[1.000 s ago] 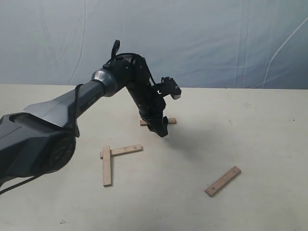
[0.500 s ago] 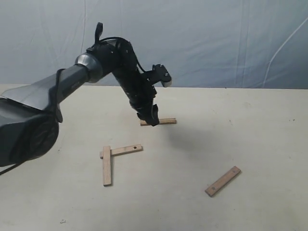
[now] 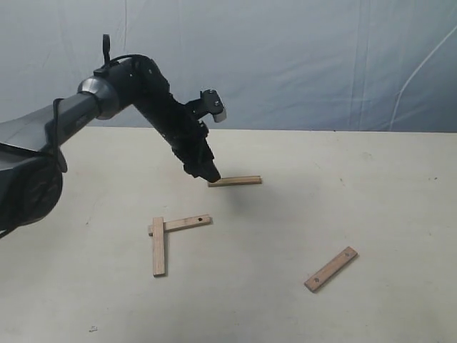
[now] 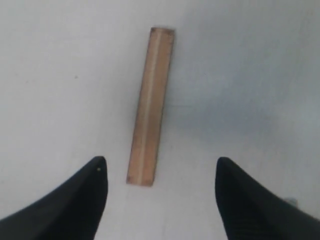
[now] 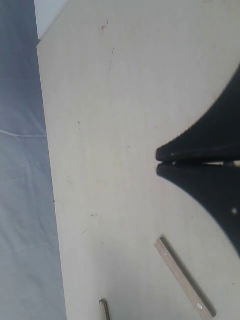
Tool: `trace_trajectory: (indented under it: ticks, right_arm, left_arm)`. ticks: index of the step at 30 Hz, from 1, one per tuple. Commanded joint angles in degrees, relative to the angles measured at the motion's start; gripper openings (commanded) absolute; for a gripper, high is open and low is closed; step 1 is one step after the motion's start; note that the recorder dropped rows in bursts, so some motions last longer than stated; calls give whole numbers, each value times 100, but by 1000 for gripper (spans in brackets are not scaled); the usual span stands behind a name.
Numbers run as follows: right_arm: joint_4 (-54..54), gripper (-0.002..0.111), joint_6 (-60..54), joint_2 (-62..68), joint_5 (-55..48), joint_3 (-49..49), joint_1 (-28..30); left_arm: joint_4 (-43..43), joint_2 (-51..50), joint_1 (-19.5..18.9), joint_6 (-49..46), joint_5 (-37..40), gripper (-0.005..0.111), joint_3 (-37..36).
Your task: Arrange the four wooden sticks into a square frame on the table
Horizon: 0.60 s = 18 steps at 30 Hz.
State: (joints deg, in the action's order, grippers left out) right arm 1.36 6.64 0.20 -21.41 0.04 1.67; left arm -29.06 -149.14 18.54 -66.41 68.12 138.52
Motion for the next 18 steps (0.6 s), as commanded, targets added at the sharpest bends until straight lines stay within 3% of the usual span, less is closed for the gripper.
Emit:
trace_trajectory:
  ticks: [1, 11, 15, 18]
  right_arm:
    - [0, -1, -22, -20, 66, -4, 47]
    - [0, -1, -22, -20, 66, -4, 47]
    - [0, -1, -22, -20, 66, -4, 47]
    - [0, -1, -22, -20, 50, -4, 47]
  left_arm:
    - [-104, -97, 111, -314, -133, 61, -35]
    - [-154, -347, 134, -758, -282, 61, -35]
    - [-280, -376, 134, -775, -486, 50, -35]
    - [-280, -376, 134, -754, -486, 51, -35]
